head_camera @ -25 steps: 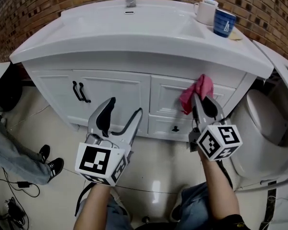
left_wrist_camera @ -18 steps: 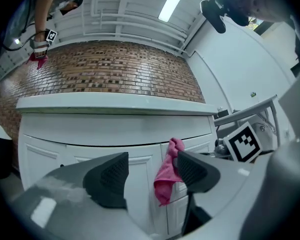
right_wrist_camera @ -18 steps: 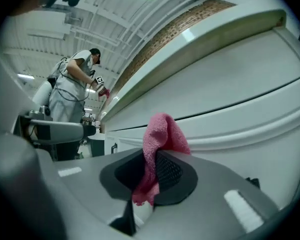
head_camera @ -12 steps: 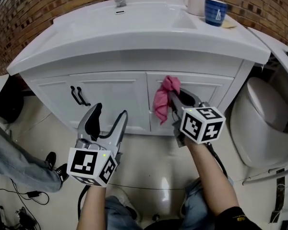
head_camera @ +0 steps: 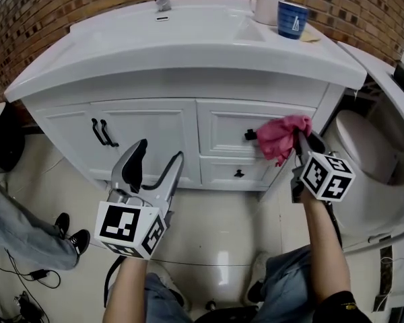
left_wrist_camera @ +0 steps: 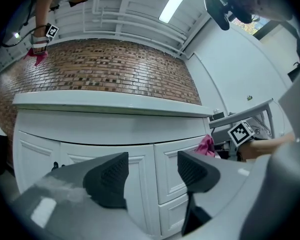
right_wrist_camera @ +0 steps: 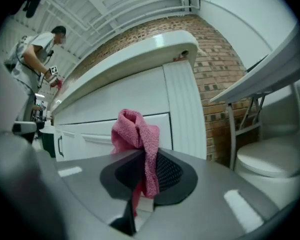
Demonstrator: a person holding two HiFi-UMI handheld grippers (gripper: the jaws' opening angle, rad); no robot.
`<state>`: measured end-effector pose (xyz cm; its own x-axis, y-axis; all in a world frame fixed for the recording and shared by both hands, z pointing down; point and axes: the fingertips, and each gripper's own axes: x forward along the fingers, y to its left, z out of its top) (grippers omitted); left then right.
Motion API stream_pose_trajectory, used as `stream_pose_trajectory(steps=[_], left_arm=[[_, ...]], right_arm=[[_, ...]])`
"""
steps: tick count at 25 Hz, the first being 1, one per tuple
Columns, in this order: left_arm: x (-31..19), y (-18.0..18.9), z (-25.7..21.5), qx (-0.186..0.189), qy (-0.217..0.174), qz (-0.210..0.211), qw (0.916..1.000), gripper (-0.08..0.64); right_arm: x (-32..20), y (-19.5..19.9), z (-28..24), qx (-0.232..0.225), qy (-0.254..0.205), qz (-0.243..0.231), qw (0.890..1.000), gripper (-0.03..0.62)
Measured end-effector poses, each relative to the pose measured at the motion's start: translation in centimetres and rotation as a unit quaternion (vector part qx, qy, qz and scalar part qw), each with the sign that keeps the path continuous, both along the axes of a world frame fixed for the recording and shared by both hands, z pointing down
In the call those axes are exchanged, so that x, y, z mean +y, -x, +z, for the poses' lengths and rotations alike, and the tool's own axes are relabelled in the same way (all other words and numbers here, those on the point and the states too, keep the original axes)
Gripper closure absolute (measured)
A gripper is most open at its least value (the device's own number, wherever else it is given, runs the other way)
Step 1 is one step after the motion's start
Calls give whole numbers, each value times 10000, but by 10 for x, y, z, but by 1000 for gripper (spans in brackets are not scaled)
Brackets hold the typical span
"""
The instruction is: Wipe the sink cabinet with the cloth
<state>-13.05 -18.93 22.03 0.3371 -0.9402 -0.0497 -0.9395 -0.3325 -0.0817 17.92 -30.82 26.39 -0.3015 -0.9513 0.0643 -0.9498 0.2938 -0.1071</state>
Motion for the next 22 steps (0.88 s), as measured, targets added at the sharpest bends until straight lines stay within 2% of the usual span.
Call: stream_pose_trajectory(steps=[3, 6, 8, 10, 13, 16, 18, 20, 22], left_arm=[[-2, -1, 0, 6, -12, -17, 10000, 253], [-6, -1, 2, 1, 5, -31, 10000, 253], [-9, -2, 4, -9, 42, -45, 10000, 253], [-12, -4, 7, -14, 88, -56, 9999, 253], [-14, -3, 7, 14, 81, -89, 9999, 253], [-14, 3, 3, 80, 17, -182, 9998, 253], [-14, 6, 4, 73, 19, -221, 9997, 253], [-14, 9, 7, 23, 56, -236, 9997, 253], [-13, 13, 9, -17, 97, -251, 9996, 253]], right_arm=[[5, -29, -4, 270, -146, 516, 9982, 548], [4, -57, -6, 27, -170, 887, 9959, 548], [4, -51, -13, -225, -344, 793, 9960, 546], [9, -20, -27, -504, -606, 384, 9961, 546], [19, 68, -35, -571, -732, -677, 9934, 546], [25, 159, -20, -102, -617, -1592, 9853, 546], [29, 204, -6, 95, -488, -2060, 9773, 546], [37, 239, 6, 46, -324, -2502, 9676, 546], [40, 259, 17, -45, -155, -2733, 9618, 546]])
